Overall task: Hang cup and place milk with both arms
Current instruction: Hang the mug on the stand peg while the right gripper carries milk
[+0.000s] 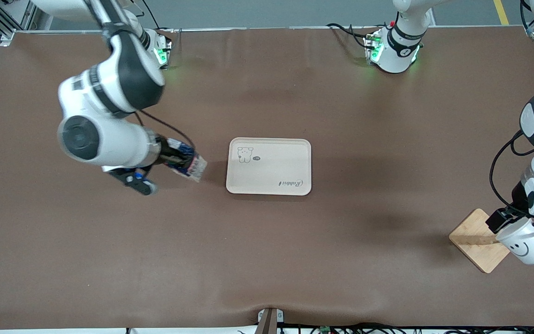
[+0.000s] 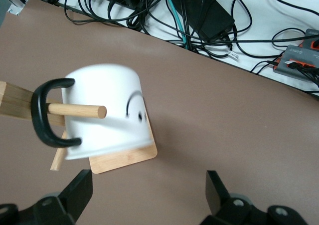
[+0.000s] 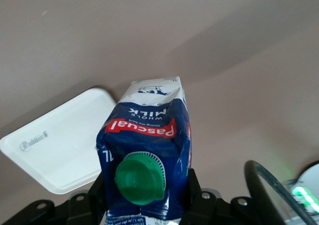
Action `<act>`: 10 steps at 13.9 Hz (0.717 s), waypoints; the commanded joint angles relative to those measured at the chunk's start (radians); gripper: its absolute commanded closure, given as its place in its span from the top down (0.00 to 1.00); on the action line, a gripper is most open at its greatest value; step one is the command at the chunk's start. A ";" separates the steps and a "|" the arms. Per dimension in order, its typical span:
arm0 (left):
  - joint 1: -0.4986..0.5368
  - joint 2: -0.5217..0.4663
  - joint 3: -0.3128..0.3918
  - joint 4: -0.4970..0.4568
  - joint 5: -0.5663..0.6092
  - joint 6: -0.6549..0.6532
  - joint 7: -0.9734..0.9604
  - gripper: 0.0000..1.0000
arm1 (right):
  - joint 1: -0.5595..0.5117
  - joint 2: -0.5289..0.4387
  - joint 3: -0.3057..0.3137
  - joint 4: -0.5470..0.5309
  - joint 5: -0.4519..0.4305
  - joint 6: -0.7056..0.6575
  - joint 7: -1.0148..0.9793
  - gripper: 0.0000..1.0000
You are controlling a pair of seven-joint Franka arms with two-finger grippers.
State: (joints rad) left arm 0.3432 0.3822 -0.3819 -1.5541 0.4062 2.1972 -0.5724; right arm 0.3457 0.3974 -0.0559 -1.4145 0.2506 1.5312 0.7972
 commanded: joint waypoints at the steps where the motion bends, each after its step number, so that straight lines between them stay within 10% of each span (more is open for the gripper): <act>1: 0.008 -0.005 -0.009 0.008 -0.015 -0.013 0.023 1.00 | -0.118 -0.031 0.014 -0.021 -0.040 -0.040 -0.157 0.00; 10: 0.002 -0.026 -0.037 0.038 -0.015 -0.115 0.036 1.00 | -0.387 -0.068 0.014 -0.193 -0.177 -0.007 -0.694 0.00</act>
State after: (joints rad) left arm 0.3424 0.3768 -0.4046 -1.5379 0.4062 2.1394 -0.5669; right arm 0.0332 0.3810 -0.0611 -1.5327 0.0959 1.4955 0.2092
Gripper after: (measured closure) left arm 0.000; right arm 0.361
